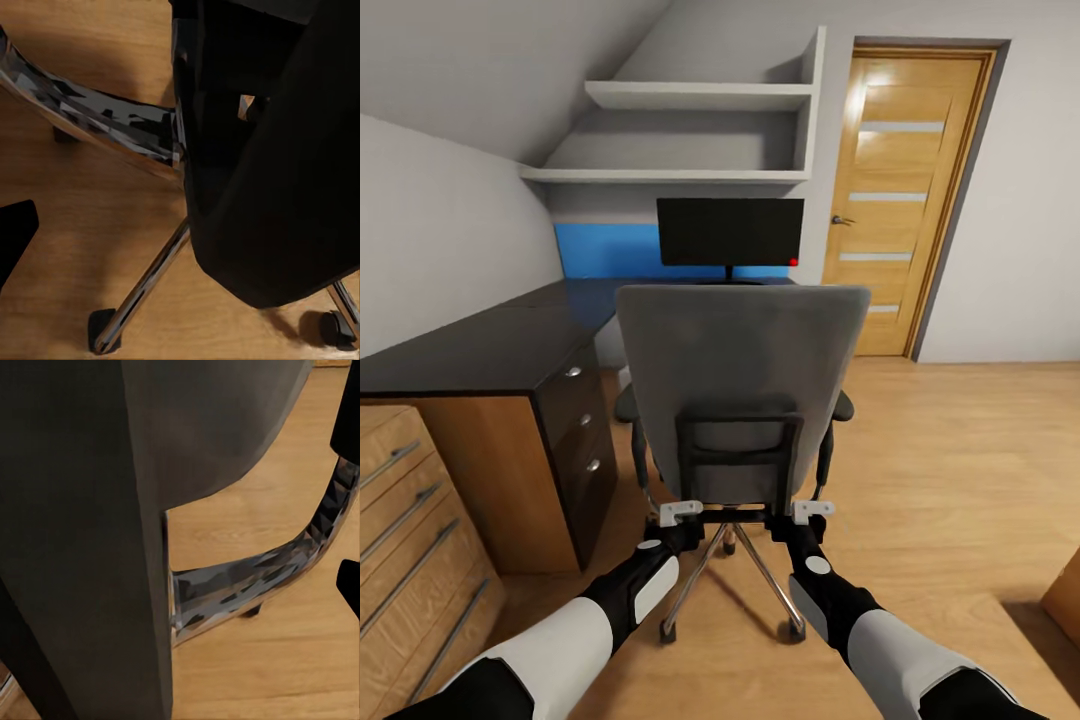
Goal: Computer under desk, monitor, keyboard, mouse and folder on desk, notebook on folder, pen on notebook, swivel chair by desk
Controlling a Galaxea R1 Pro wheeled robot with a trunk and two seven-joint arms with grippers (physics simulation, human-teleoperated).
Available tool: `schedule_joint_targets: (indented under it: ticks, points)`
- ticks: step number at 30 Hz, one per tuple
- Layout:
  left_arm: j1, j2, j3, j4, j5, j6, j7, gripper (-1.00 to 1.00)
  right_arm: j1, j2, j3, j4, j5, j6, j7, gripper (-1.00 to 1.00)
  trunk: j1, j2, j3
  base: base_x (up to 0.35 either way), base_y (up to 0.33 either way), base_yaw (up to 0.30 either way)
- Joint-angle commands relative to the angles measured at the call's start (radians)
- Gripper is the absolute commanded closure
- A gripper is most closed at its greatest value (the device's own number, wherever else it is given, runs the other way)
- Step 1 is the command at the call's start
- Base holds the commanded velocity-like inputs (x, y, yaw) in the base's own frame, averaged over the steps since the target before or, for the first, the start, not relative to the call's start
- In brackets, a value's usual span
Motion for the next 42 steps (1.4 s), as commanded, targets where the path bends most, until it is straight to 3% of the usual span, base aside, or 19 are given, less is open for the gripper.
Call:
schedule_joint_targets:
  ticks: [1,42]
  points:
    - [-0.001,0.002,-0.004,-0.001,-0.001,0.005,0.012,-1.00,-0.002,0.000,0.001,-0.002,0.000,-0.006,-0.008,-1.00,0.000,0.000,-0.001,0.322,0.000,0.002]
    - [-0.001,0.002,-0.003,0.011,-0.001,0.005,0.012,-1.00,-0.002,0.005,0.000,0.000,0.001,-0.006,-0.009,-1.00,0.000,0.000,-0.001,0.323,0.000,0.038]
